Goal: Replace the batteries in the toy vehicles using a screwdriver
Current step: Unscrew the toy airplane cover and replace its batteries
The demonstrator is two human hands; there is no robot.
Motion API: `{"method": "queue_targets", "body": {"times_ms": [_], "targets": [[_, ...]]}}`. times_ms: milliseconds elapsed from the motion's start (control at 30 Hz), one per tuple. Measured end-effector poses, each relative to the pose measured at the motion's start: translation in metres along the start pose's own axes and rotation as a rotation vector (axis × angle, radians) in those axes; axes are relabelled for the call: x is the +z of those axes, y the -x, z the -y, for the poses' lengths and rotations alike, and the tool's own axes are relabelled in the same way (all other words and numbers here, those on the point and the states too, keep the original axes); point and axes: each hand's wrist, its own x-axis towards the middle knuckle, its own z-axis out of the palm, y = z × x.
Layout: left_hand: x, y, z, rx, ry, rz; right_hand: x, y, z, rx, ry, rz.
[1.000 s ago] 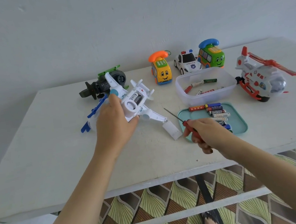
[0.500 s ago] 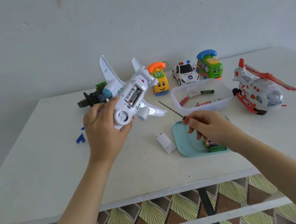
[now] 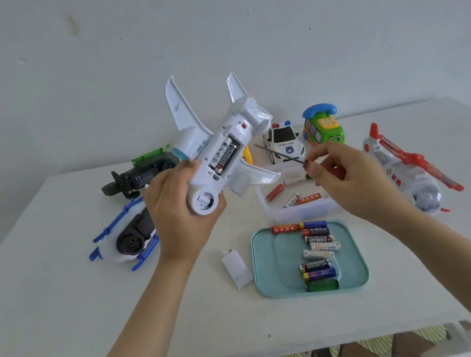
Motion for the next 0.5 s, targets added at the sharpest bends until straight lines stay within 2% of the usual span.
{"method": "queue_targets", "body": {"times_ms": [200, 500], "targets": [[0.032, -0.001, -0.006, 0.036, -0.034, 0.029, -0.017, -0.017, -0.009, -0.13, 0.153, -0.056], [0.065, -0.008, -0.016, 0.11, -0.094, 0.017, -0.034, -0.035, -0.023, -0.178, 0.222, -0.043]]}}
